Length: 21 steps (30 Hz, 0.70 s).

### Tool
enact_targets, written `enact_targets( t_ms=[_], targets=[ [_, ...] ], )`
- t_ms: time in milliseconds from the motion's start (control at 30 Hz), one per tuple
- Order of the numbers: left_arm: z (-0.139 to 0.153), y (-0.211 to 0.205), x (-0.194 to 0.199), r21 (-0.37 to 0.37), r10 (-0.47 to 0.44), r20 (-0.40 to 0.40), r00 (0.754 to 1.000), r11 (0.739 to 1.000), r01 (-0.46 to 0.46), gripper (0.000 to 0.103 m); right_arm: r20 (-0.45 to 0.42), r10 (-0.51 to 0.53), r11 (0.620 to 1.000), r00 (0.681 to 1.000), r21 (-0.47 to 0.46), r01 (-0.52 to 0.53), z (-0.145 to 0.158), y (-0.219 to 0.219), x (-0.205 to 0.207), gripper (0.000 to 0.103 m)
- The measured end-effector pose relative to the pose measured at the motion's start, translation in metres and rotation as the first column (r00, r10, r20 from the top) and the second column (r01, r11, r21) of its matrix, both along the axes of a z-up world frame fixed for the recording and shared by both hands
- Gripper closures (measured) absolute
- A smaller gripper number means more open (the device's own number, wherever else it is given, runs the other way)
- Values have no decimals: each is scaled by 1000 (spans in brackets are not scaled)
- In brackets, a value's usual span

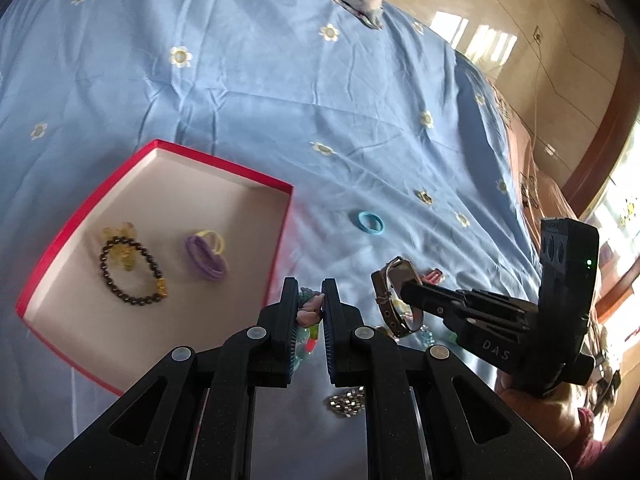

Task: Organize jewelry
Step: 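Carry the bracelet and watch over the box lid and lower them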

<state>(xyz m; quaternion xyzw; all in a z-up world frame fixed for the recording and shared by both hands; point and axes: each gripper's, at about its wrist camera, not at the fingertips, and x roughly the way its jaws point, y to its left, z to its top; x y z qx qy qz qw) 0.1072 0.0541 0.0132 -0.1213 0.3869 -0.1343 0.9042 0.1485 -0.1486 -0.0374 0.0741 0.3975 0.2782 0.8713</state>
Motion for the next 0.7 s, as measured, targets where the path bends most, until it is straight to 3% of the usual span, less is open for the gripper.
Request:
enact_targets(
  t_ms=[700],
  targets=[
    [-13,78,7,-11,158,-16,987,987,-158,93,2,153,988,988,-10,-153,2,92,13,95]
  ],
)
